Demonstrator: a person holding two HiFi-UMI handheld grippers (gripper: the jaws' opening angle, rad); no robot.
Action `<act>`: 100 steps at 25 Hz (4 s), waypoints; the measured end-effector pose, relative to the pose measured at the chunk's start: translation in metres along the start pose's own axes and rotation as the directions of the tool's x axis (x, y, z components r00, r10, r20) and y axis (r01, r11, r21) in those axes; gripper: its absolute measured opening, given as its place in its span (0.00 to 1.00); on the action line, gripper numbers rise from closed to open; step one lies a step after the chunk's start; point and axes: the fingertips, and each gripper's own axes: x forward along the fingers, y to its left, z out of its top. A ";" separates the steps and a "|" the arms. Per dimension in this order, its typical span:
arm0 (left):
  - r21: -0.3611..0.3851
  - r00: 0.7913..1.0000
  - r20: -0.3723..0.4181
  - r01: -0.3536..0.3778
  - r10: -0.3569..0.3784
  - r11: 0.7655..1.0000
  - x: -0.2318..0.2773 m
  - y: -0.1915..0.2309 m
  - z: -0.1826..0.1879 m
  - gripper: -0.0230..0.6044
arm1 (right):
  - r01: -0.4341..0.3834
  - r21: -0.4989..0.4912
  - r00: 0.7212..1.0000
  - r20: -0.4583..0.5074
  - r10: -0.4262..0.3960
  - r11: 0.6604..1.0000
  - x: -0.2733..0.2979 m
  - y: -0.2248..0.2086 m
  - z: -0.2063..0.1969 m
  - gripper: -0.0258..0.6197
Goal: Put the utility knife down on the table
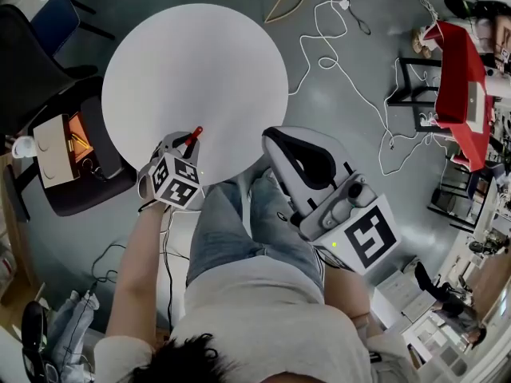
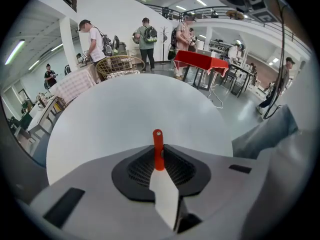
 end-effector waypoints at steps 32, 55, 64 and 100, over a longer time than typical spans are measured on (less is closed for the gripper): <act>-0.042 0.999 0.017 -0.032 0.033 0.999 -0.019 0.003 -0.008 0.06 | -0.025 -0.027 0.999 0.019 0.026 0.999 -0.013 0.013 0.008 0.05; -0.404 0.794 0.461 -0.211 0.398 0.890 -0.212 -0.065 0.122 0.05 | -0.366 -0.131 0.923 0.072 0.377 0.921 -0.080 0.062 0.033 0.05; -0.477 0.622 0.576 -0.272 0.531 0.836 -0.286 -0.126 0.167 0.05 | -0.486 -0.202 0.857 0.079 0.509 0.850 -0.123 0.079 0.034 0.05; -0.436 0.460 0.732 -0.249 0.502 0.865 -0.373 -0.209 0.189 0.05 | -0.553 -0.258 0.800 0.102 0.591 0.793 -0.176 0.137 0.037 0.05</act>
